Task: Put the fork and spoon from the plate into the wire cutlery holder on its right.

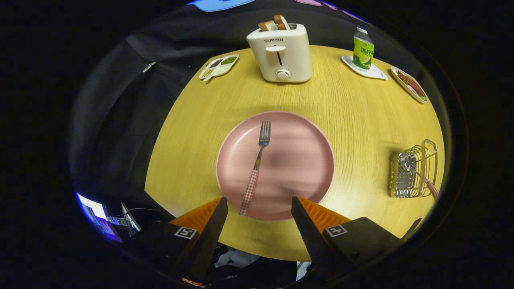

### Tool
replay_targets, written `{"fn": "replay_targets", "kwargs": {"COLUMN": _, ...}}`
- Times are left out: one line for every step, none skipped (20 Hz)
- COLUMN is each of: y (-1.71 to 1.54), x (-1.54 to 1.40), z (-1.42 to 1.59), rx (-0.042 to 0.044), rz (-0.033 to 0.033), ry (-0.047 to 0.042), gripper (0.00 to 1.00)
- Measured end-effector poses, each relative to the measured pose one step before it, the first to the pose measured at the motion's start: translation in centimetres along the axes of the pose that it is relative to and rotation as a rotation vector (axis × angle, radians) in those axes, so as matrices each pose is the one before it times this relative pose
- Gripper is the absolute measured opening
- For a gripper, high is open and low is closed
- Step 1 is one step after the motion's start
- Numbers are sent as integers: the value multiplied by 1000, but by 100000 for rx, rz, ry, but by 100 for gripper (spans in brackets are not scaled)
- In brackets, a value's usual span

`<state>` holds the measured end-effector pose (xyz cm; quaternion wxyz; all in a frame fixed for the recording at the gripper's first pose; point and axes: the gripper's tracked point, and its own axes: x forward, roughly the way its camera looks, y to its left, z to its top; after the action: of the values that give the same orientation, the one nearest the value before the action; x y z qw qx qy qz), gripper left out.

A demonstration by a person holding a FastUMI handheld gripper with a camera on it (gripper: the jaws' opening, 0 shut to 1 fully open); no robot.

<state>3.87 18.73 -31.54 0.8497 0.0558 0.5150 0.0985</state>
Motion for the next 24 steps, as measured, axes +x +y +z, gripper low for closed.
{"fn": "replay_targets", "kwargs": {"y": 30, "x": 713, "z": -182, "rx": 796, "rz": -452, "ry": 1496, "gripper": 99}}
{"fn": "replay_targets", "kwargs": {"y": -8, "x": 490, "z": -110, "rx": 1146, "rz": -538, "ry": 1816, "gripper": 99}}
{"fn": "replay_targets", "kwargs": {"y": -42, "x": 523, "z": -228, "rx": 1379, "rz": -323, "ry": 1708, "gripper": 98}}
{"fn": "replay_targets", "kwargs": {"y": 129, "x": 490, "z": -2, "rx": 1390, "rz": -121, "ry": 1321, "gripper": 97}}
{"fn": "replay_targets", "kwargs": {"y": -37, "x": 489, "z": -78, "rx": 1267, "rz": -636, "ry": 1285, "gripper": 92}}
{"fn": "replay_targets", "kwargs": {"y": -57, "x": 317, "z": -289, "rx": 1374, "rz": -453, "ry": 1718, "gripper": 87}}
{"fn": "replay_targets", "kwargs": {"y": 160, "x": 363, "z": -18, "rx": 1661, "rz": 552, "ry": 1384, "gripper": 81}}
{"fn": "replay_targets", "kwargs": {"y": 148, "x": 285, "z": -232, "rx": 1264, "rz": 333, "ry": 1324, "gripper": 79}}
{"fn": "replay_targets", "kwargs": {"y": -77, "x": 265, "z": -157, "rx": 397, "rz": -298, "ry": 1129, "gripper": 75}}
{"fn": "replay_targets", "kwargs": {"y": 2, "x": 197, "z": -120, "rx": 203, "rz": -129, "ry": 633, "gripper": 73}}
{"fn": "replay_targets", "kwargs": {"y": 57, "x": 260, "z": -69, "rx": -88, "rz": -120, "ry": 842, "gripper": 68}}
{"fn": "replay_targets", "kwargs": {"y": 122, "x": 93, "z": -272, "rx": -168, "rz": 208, "ry": 1293, "gripper": 68}}
{"fn": "replay_targets", "kwargs": {"y": 93, "x": 199, "z": -85, "rx": -106, "rz": 157, "ry": 799, "gripper": 68}}
{"fn": "replay_targets", "kwargs": {"y": -20, "x": 157, "z": 87, "rx": 274, "rz": -135, "ry": 447, "gripper": 68}}
{"fn": "replay_targets", "kwargs": {"y": 83, "x": 106, "z": 13, "rx": 1069, "rz": 7, "ry": 933, "gripper": 61}}
{"fn": "replay_targets", "kwargs": {"y": -138, "x": 264, "z": -131, "rx": 755, "rz": -614, "ry": 752, "gripper": 54}}
{"fn": "replay_targets", "kwargs": {"y": 4, "x": 44, "z": -98, "rx": 584, "rz": 5, "ry": 484, "gripper": 45}}
{"fn": "replay_targets", "kwargs": {"y": -369, "x": 149, "z": 93, "rx": 33, "rz": -1152, "ry": 281, "gripper": 37}}
{"fn": "replay_targets", "kwargs": {"y": -134, "x": -101, "z": -66, "rx": 859, "rz": 11, "ry": 210, "gripper": 28}}
{"fn": "replay_targets", "kwargs": {"y": 18, "x": -98, "z": -1, "rx": 623, "rz": 501, "ry": -17, "gripper": 22}}
{"fn": "replay_targets", "kwargs": {"y": -25, "x": 133, "z": -3, "rx": -645, "rz": 450, "ry": -154, "gripper": 18}}
{"fn": "replay_targets", "kwargs": {"y": 191, "x": -469, "z": 205, "rx": -25, "rz": 1738, "ry": -387, "gripper": 18}}
{"fn": "replay_targets", "kwargs": {"y": 155, "x": 166, "z": 20, "rx": -150, "rz": 2092, "ry": -286, "gripper": 15}}
{"fn": "replay_targets", "kwargs": {"y": 319, "x": -355, "z": 113, "rx": -309, "rz": 2701, "ry": -762, "gripper": 15}}
